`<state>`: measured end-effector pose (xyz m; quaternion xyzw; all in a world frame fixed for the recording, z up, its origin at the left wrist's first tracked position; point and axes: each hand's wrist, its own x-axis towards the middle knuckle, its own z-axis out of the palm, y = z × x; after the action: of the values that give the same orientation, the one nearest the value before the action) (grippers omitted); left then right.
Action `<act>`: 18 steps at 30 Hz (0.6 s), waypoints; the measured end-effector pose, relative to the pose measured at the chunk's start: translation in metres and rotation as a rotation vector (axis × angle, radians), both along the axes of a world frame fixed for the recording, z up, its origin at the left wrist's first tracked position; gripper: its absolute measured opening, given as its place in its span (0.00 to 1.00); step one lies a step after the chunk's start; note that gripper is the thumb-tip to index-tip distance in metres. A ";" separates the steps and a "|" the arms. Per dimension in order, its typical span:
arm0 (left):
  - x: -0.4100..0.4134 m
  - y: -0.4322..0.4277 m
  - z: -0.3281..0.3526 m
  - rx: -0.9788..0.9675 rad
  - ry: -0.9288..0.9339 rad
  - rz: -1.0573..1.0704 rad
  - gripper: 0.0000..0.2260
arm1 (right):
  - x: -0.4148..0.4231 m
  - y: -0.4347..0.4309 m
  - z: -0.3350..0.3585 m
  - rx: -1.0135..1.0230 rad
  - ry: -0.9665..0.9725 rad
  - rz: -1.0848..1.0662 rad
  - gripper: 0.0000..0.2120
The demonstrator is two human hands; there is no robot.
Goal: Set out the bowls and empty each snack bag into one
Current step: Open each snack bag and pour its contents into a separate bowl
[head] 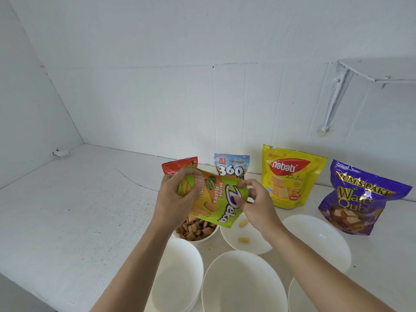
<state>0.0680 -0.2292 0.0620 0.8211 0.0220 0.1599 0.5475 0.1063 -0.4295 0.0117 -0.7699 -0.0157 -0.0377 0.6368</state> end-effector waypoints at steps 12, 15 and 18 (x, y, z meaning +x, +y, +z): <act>0.001 0.002 0.045 0.029 -0.123 -0.033 0.09 | -0.001 -0.001 0.030 0.325 -0.010 0.073 0.09; 0.002 -0.002 0.036 0.076 -0.081 -0.059 0.10 | -0.002 0.000 0.022 0.235 0.040 0.025 0.10; 0.003 -0.004 0.025 0.087 -0.044 -0.063 0.10 | -0.002 -0.002 0.016 0.181 0.092 0.012 0.10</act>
<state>0.0709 -0.2336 0.0873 0.8408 -0.0228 0.1615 0.5162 0.1039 -0.4315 0.0277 -0.7099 0.0125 0.0001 0.7042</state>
